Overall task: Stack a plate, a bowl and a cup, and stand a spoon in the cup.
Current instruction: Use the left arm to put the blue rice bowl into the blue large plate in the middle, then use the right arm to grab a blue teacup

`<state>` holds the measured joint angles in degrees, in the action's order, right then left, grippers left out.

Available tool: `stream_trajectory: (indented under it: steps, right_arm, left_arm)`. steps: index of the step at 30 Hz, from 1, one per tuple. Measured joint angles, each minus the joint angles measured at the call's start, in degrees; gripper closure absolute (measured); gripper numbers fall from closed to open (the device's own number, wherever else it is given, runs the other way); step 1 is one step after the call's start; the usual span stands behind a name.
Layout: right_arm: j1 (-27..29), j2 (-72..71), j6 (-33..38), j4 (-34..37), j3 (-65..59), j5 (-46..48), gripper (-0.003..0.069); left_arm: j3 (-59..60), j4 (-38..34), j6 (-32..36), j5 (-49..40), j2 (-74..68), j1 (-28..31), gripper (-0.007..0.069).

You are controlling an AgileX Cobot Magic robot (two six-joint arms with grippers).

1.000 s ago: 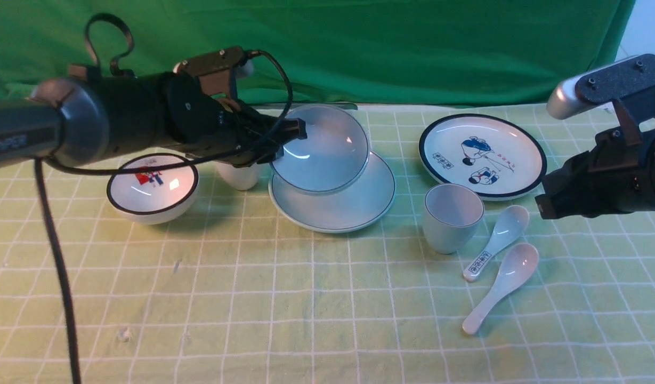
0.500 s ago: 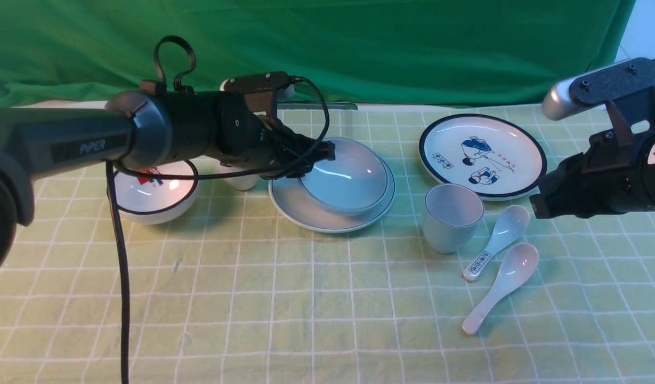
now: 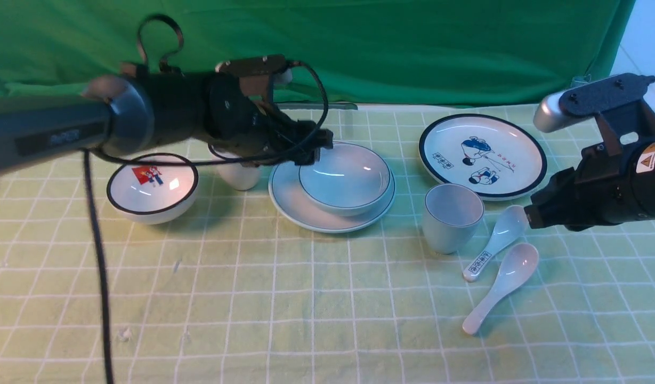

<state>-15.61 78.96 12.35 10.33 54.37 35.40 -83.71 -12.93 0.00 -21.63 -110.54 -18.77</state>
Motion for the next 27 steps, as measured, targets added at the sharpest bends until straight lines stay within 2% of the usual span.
stream_trajectory:
  steps: [2,5,7,8,9,10,13,17,19,21,24,25,26,27]
  right_arm:
    - [0.0,1.0,0.0,0.3,0.8,0.3,0.0353]
    - [0.0,4.3,0.0,2.0,3.8,0.3,0.0273]
    - [-0.4,7.7,0.0,2.4,6.5,-0.4,0.0249]
    - [-0.4,8.1,0.0,2.5,6.7,-0.6,0.0248]
    - [-0.6,10.7,0.0,2.6,8.7,-1.3,0.0246]
    - [-0.6,13.3,0.0,2.8,10.6,-1.8,0.0246]
    - [-0.6,17.5,0.0,2.8,13.4,-2.2,0.0246]
    - [-0.6,22.8,0.5,2.8,16.3,-2.3,0.0248]
    - [-0.6,25.0,1.6,2.8,16.9,-2.2,0.0265]
    - [-0.7,25.7,2.0,2.8,16.9,-2.1,0.0293]
    - [-1.3,27.3,3.9,2.7,16.9,-1.9,0.0430]
    - [-1.4,27.3,4.3,2.7,16.9,-1.9,0.0448]
    - [-1.9,27.3,5.0,2.7,17.0,-2.0,0.0517]
    - [-2.0,27.3,5.7,2.7,17.2,-1.9,0.0552]
  left_arm:
    - [0.0,2.7,0.0,-3.9,6.0,0.0,0.0216]
    - [1.9,4.6,0.0,-5.4,14.2,0.0,0.0310]
    - [6.3,5.2,0.0,-4.0,24.0,0.0,0.0432]
    - [6.8,5.2,0.0,-3.8,24.8,0.0,0.0432]
    - [10.5,5.4,0.0,-2.2,30.8,0.0,0.0515]
    - [14.2,5.5,-0.3,-1.1,35.5,0.0,0.0562]
    - [20.0,5.5,-0.9,-1.5,43.7,0.0,0.0605]
    - [26.6,8.1,-1.5,-8.0,54.3,0.0,0.0615]
    - [30.4,10.7,-1.5,-14.5,60.1,0.0,0.0615]
    - [31.8,11.8,-1.5,-16.9,62.3,0.0,0.0615]
    - [37.0,16.2,-1.6,-21.7,69.0,0.0,0.0615]
    - [37.7,16.4,-1.7,-21.7,69.4,0.0,0.0615]
    - [40.6,17.7,-2.2,-21.0,71.7,0.0,0.0615]
    - [42.2,18.1,-3.0,-19.5,72.6,0.0,0.0615]
